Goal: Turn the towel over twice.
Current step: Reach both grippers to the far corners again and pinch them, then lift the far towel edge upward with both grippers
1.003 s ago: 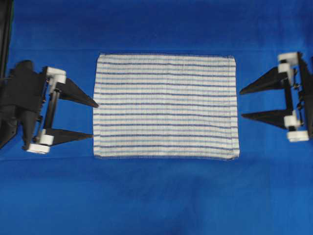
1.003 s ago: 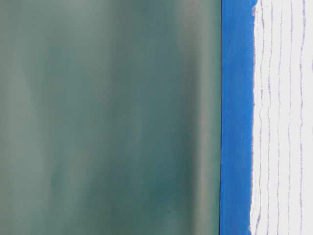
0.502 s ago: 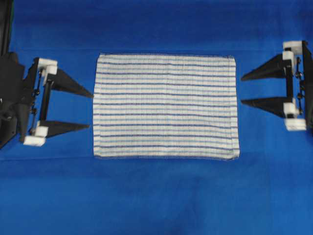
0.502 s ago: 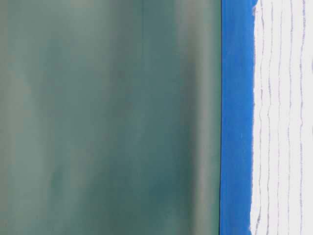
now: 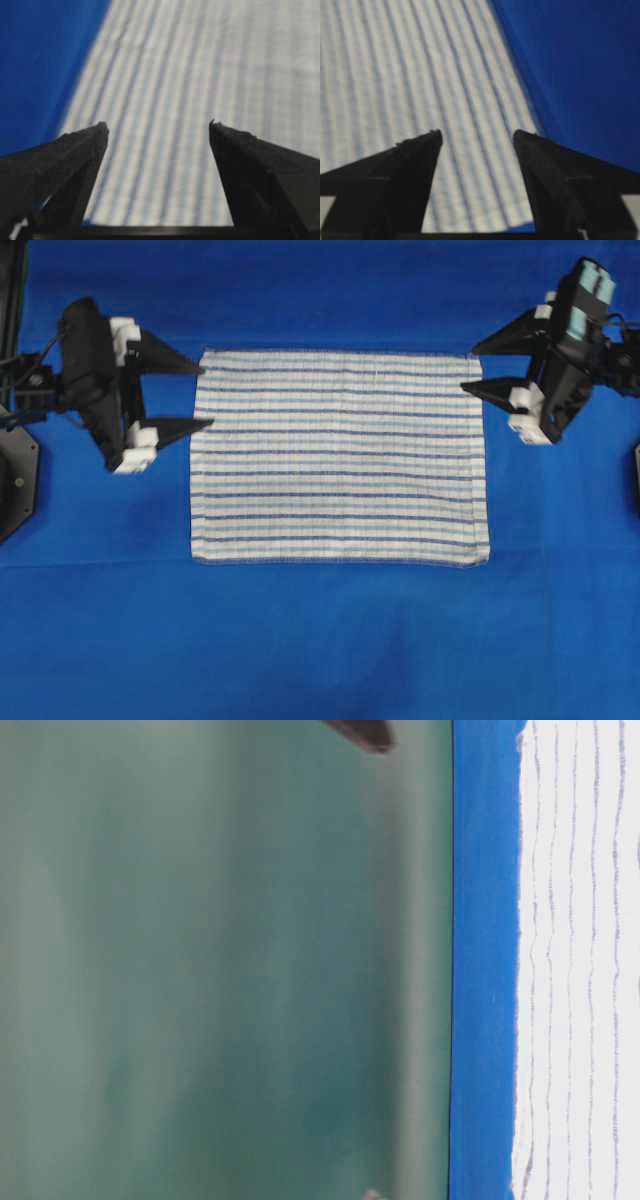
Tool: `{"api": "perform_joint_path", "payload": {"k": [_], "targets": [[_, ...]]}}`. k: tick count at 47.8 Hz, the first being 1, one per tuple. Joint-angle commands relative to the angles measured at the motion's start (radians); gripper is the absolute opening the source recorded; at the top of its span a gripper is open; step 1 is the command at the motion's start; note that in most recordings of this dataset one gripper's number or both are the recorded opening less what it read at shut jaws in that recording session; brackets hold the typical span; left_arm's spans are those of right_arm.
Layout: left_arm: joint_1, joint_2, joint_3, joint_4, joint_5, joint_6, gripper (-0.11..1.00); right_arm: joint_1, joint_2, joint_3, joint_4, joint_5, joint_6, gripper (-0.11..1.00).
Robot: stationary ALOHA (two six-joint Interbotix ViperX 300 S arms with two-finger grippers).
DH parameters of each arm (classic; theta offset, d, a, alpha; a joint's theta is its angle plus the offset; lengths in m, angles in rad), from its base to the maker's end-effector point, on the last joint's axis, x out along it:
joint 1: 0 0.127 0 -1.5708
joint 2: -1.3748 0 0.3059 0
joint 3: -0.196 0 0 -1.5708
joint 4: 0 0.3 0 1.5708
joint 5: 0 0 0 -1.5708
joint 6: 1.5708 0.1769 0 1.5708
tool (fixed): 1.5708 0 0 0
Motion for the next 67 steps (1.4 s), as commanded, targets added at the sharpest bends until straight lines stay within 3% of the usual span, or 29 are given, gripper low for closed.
{"api": "perform_joint_path", "payload": {"k": [1, 19, 35, 39, 43, 52, 67], "targets": [[0.040, 0.063, -0.006, -0.002, -0.052, 0.006, 0.77, -0.041, 0.052, -0.003, -0.002, -0.041, -0.002, 0.63], [0.169, 0.341, -0.020, -0.002, -0.239, 0.031, 0.76, -0.175, 0.293, 0.002, -0.012, -0.173, -0.012, 0.63], [0.221, 0.492, -0.058, -0.002, -0.250, 0.029, 0.72, -0.204, 0.407, -0.008, -0.014, -0.196, -0.020, 0.62], [0.233, 0.506, -0.061, -0.003, -0.245, 0.025, 0.63, -0.204, 0.413, -0.008, -0.012, -0.198, -0.028, 0.61], [0.239, 0.512, -0.064, -0.002, -0.238, 0.025, 0.46, -0.204, 0.413, -0.008, -0.014, -0.198, -0.034, 0.53], [0.247, 0.534, -0.071, -0.002, -0.224, 0.025, 0.03, -0.204, 0.413, -0.005, -0.014, -0.195, -0.038, 0.08], [0.247, 0.517, -0.084, -0.011, -0.196, 0.014, 0.02, -0.206, 0.402, -0.009, -0.009, -0.190, -0.037, 0.08]]}}
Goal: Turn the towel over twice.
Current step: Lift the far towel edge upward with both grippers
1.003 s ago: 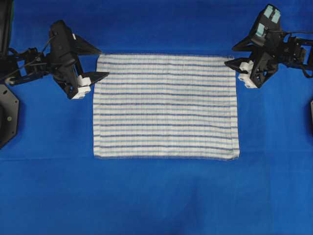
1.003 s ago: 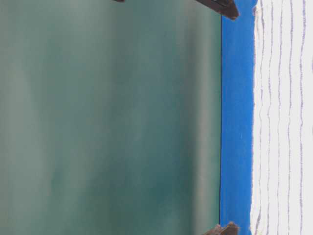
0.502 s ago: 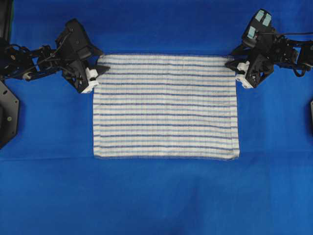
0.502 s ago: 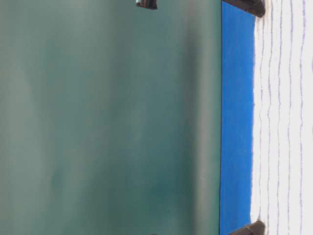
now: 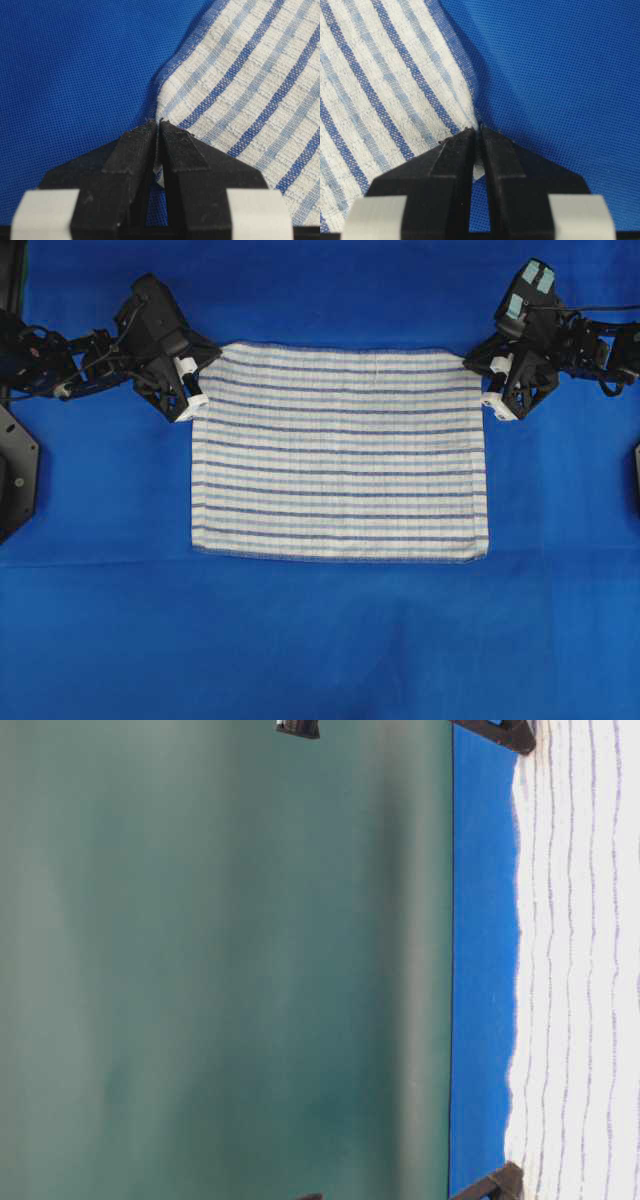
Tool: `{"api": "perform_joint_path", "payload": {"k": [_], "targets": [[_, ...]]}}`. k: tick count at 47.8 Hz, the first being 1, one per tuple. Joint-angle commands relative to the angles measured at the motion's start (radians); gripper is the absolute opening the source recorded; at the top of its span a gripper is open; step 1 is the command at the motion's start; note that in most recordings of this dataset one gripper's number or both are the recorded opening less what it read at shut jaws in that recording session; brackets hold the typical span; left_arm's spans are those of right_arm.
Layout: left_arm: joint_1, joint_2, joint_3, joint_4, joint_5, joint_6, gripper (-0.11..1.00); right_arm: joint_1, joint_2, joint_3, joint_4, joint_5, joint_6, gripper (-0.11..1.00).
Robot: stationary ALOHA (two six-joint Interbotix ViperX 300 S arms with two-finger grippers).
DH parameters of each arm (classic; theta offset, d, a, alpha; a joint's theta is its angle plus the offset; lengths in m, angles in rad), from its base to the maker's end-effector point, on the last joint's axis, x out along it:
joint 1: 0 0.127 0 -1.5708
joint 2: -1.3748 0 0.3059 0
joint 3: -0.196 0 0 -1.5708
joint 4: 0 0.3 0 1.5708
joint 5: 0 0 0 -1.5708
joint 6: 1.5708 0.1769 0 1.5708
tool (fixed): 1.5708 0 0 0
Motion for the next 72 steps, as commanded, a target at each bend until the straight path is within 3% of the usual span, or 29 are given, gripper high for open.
{"api": "perform_joint_path", "payload": {"k": [1, 14, 24, 37, 45, 61, 72], "targets": [[0.003, -0.032, -0.009, -0.011, 0.008, -0.003, 0.02, -0.005, -0.023, -0.012, 0.003, 0.003, 0.002, 0.08], [0.006, -0.241, -0.031, -0.012, 0.114, -0.009, 0.02, -0.057, -0.184, -0.052, -0.005, 0.091, -0.005, 0.08], [0.052, -0.373, -0.071, -0.009, 0.179, 0.003, 0.02, -0.101, -0.310, -0.117, -0.018, 0.184, -0.040, 0.08], [0.123, -0.466, -0.137, -0.009, 0.210, 0.126, 0.02, -0.141, -0.380, -0.196, -0.035, 0.219, -0.080, 0.08], [0.153, -0.494, -0.175, -0.009, 0.212, 0.155, 0.02, -0.166, -0.383, -0.238, -0.043, 0.221, -0.095, 0.08], [0.144, -0.586, -0.218, -0.008, 0.239, 0.156, 0.02, -0.169, -0.437, -0.330, -0.084, 0.291, -0.100, 0.08], [0.101, -0.649, -0.202, -0.008, 0.247, 0.156, 0.02, -0.149, -0.509, -0.339, -0.097, 0.342, -0.097, 0.08]]}}
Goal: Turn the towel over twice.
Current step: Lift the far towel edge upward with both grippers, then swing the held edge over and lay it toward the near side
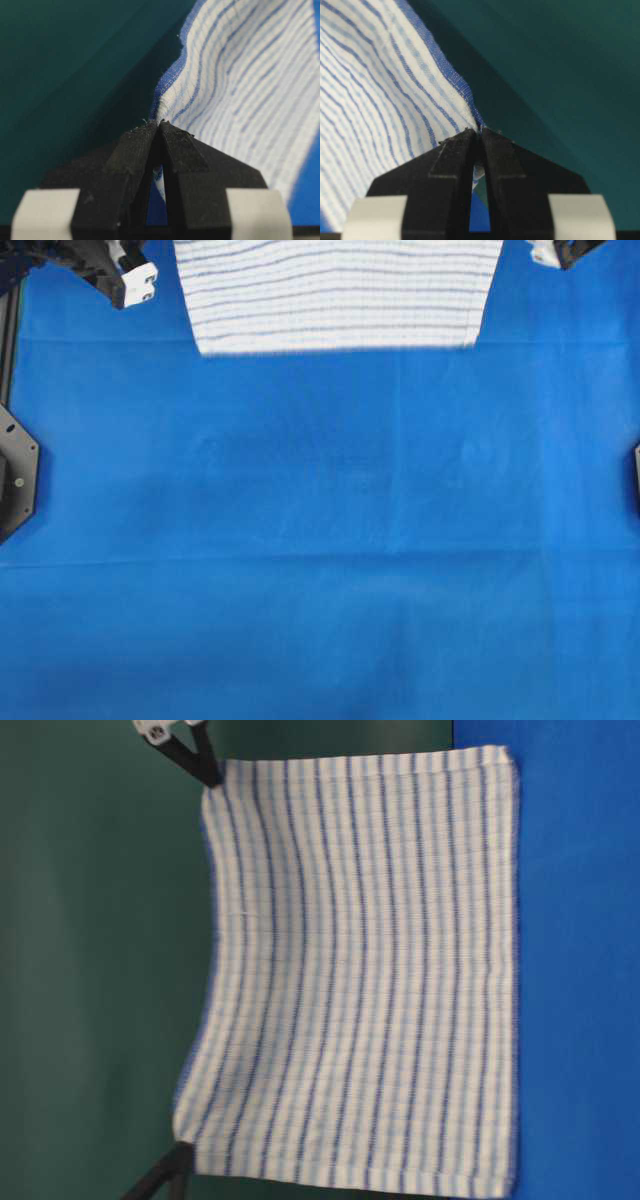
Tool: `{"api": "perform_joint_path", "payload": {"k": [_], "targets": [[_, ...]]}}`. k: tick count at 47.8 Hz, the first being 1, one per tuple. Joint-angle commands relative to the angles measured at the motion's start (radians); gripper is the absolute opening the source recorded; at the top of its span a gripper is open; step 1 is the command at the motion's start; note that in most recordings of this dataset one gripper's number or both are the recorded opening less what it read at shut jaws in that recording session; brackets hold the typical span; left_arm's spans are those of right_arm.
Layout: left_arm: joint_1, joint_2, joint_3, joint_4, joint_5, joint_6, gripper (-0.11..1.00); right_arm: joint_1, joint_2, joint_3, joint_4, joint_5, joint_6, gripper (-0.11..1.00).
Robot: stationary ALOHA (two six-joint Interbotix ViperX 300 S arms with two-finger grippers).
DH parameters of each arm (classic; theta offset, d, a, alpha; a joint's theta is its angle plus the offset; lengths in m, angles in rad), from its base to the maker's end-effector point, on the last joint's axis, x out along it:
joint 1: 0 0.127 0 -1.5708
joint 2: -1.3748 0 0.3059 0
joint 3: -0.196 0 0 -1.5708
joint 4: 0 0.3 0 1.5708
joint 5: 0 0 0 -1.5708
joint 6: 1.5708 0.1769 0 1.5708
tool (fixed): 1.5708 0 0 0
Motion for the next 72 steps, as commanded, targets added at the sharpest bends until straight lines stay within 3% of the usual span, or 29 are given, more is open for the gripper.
{"api": "perform_joint_path", "payload": {"k": [1, 17, 35, 53, 63, 72], "targets": [[-0.020, -0.029, -0.006, 0.003, -0.005, 0.002, 0.02, 0.017, -0.038, -0.021, -0.003, 0.008, 0.003, 0.08], [-0.106, -0.041, 0.009, 0.003, 0.032, 0.002, 0.02, 0.152, -0.101, 0.014, 0.008, 0.106, 0.031, 0.08], [-0.295, -0.069, 0.074, 0.003, 0.193, -0.012, 0.02, 0.460, -0.149, 0.083, 0.038, 0.273, 0.107, 0.08], [-0.551, -0.002, 0.173, 0.003, 0.229, -0.069, 0.02, 0.742, -0.080, 0.193, 0.038, 0.256, 0.296, 0.08], [-0.672, 0.110, 0.176, 0.002, 0.224, -0.144, 0.02, 0.830, 0.014, 0.225, 0.038, 0.189, 0.391, 0.08], [-0.739, 0.192, 0.166, 0.003, 0.224, -0.242, 0.02, 0.897, 0.067, 0.230, 0.038, 0.138, 0.426, 0.08]]}}
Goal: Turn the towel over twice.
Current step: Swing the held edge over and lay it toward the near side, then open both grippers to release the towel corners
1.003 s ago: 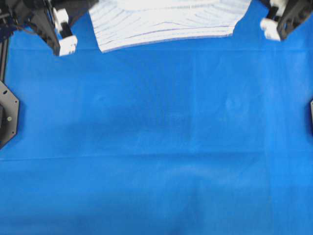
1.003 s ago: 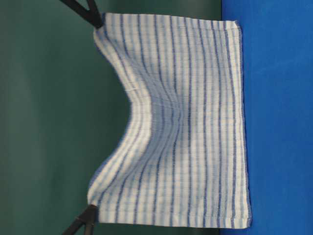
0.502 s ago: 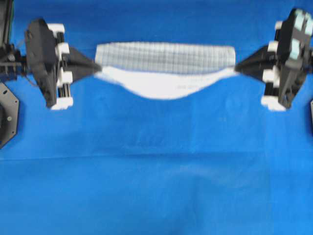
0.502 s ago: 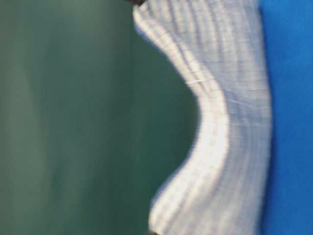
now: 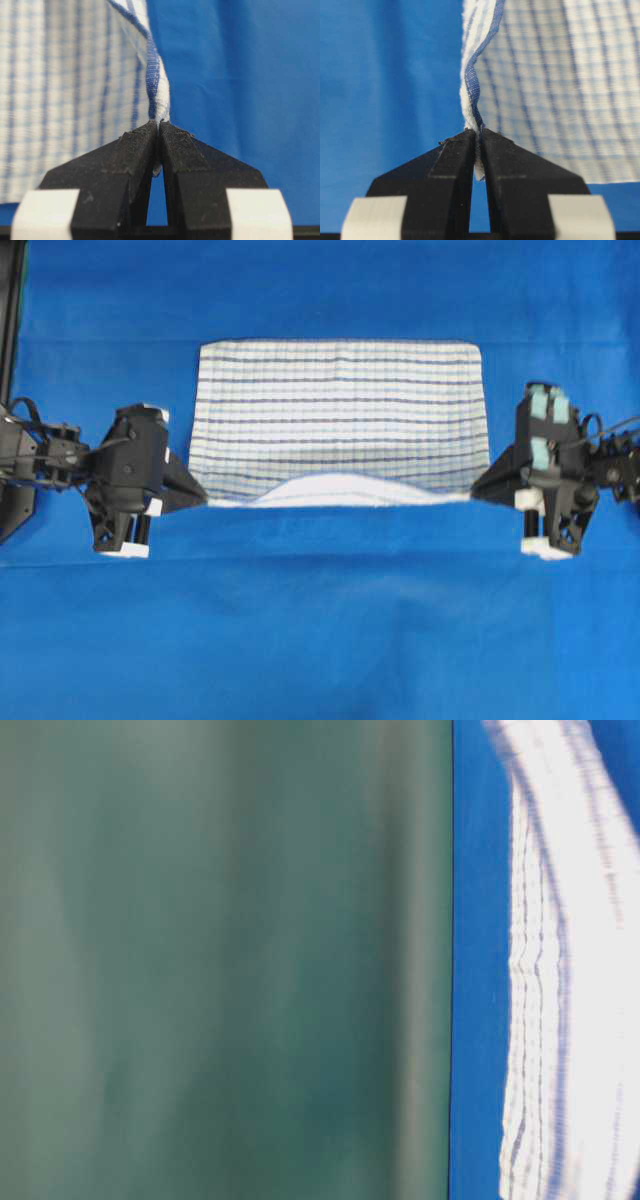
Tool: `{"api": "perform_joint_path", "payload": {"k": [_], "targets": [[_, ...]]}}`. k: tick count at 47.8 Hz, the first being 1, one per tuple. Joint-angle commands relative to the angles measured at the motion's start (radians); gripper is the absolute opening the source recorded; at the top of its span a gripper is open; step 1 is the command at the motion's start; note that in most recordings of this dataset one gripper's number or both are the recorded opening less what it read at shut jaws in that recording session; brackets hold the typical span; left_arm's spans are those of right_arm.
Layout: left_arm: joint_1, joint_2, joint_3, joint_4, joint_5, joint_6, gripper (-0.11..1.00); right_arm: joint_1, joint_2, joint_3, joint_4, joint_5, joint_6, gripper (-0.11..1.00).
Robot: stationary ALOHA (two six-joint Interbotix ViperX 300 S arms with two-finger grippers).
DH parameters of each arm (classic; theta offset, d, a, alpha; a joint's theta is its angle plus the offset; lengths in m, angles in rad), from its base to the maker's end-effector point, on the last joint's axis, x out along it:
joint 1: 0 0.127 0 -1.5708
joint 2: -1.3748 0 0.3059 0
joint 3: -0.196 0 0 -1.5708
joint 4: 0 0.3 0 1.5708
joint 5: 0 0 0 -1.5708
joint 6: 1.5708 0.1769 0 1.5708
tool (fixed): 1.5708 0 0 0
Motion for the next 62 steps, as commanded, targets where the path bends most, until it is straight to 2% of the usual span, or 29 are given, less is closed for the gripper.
{"api": "perform_joint_path", "payload": {"k": [1, 10, 37, 40, 45, 46, 49, 52, 55, 57, 62], "targets": [[-0.037, 0.021, -0.025, 0.000, -0.008, -0.031, 0.02, 0.032, 0.011, -0.011, 0.002, -0.029, 0.009, 0.08], [-0.104, 0.031, -0.031, 0.000, -0.008, -0.049, 0.02, 0.081, 0.017, -0.005, 0.002, -0.057, 0.029, 0.08], [-0.106, 0.029, -0.034, 0.002, -0.008, -0.051, 0.03, 0.087, 0.054, 0.005, 0.014, -0.055, 0.032, 0.08], [-0.106, 0.031, -0.034, 0.000, -0.008, -0.051, 0.08, 0.089, 0.055, 0.005, 0.028, -0.057, 0.032, 0.08], [-0.106, 0.031, -0.035, 0.002, -0.008, -0.051, 0.31, 0.100, 0.057, 0.003, 0.043, -0.055, 0.032, 0.10], [-0.106, 0.031, -0.034, 0.000, -0.008, -0.051, 0.37, 0.101, 0.058, 0.002, 0.046, -0.052, 0.032, 0.12], [-0.106, 0.029, -0.035, 0.002, -0.006, -0.051, 0.57, 0.114, 0.061, 0.000, 0.048, -0.052, 0.032, 0.31], [-0.106, 0.026, -0.037, 0.000, -0.002, -0.051, 0.69, 0.124, 0.061, -0.002, 0.044, -0.051, 0.031, 0.49], [-0.106, 0.023, -0.037, 0.000, 0.002, -0.049, 0.71, 0.126, 0.061, -0.002, 0.044, -0.051, 0.031, 0.63], [-0.106, 0.020, -0.038, 0.000, 0.005, -0.049, 0.69, 0.126, 0.058, -0.002, 0.043, -0.046, 0.031, 0.68], [-0.106, 0.006, -0.048, 0.000, 0.014, -0.049, 0.66, 0.126, 0.046, -0.003, 0.037, -0.032, 0.028, 0.62]]}}
